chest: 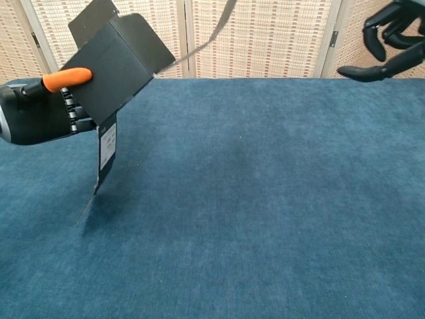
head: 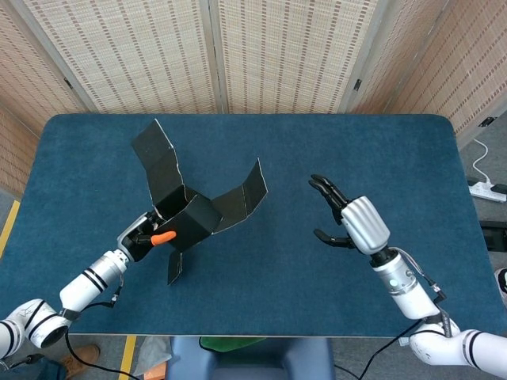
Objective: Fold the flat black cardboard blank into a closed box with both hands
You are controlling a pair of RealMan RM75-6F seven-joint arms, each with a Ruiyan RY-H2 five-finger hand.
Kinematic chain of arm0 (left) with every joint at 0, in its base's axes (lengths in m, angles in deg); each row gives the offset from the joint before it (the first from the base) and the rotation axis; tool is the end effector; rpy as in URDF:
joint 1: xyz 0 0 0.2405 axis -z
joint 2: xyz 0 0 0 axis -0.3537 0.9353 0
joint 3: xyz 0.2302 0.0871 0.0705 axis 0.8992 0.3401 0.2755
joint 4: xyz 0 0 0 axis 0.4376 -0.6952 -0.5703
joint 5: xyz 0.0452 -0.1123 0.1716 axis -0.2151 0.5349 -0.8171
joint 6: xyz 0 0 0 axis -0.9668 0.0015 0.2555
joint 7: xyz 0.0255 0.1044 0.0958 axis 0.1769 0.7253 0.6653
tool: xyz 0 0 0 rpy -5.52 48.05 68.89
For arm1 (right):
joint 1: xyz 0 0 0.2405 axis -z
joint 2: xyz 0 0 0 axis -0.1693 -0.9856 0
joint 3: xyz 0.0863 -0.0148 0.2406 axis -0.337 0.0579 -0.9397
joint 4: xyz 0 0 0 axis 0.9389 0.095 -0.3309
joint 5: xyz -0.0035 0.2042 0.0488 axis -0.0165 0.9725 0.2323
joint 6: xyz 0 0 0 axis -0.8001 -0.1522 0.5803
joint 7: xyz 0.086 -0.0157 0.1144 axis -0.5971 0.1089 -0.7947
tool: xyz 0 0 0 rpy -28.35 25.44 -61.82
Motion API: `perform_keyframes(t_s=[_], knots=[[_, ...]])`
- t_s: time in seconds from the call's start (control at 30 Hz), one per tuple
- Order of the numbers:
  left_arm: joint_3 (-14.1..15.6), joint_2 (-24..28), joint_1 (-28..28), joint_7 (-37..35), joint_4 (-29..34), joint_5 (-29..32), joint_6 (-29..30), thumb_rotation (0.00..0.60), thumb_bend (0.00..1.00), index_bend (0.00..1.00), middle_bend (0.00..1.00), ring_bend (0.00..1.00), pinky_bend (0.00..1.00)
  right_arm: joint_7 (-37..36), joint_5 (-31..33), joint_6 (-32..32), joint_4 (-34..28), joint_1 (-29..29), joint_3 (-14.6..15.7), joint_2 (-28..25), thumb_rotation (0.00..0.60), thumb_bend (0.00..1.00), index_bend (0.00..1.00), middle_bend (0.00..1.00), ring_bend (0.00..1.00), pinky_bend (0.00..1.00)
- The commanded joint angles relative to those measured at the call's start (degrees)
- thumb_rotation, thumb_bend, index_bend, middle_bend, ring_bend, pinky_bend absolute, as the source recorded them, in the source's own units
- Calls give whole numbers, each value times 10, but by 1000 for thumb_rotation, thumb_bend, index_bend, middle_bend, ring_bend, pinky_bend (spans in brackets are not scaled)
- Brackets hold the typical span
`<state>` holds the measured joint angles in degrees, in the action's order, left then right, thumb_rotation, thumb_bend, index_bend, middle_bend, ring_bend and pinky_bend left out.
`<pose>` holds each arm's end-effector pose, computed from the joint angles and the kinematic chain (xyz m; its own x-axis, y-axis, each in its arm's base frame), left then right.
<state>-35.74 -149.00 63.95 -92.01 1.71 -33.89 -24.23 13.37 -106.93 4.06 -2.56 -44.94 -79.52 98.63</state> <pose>-0.2004 0.3451 0.0449 -0.8879 0.4537 0.0762 0.2950 0.4345 0.8510 -0.1690 -0.3135 0.0825 0.0816 -0.0211 0.9964 -0.8282 -0.5576 0.0560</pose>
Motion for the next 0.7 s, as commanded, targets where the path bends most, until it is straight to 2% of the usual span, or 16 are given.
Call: perform_keyframes(t_s=[0.03,0.17,0.33,0.5,0.7], knots=[[-4,2,5,16,12,-5,-4,600,183,313,315,479,617,13,7,11,17,-17,-30,48,600,104,0,81,723,1000],[-8,0,12,33,20,-5,-13,600,183,313,315,480,616,43,19,25,33,-43,-63,102,600,38,0,96,728,1000],[-7,-2,13,55,25,-8,-13,600,182,312,313,480,615,72,28,34,51,-74,-100,154,600,18,0,107,731,1000],[-2,-3,14,83,18,-21,-8,600,182,310,310,478,609,97,23,40,59,-95,-118,172,600,17,0,122,734,1000],[2,-3,21,123,7,-37,0,600,181,310,309,475,604,130,13,51,47,-113,-126,171,600,17,0,127,735,1000]])
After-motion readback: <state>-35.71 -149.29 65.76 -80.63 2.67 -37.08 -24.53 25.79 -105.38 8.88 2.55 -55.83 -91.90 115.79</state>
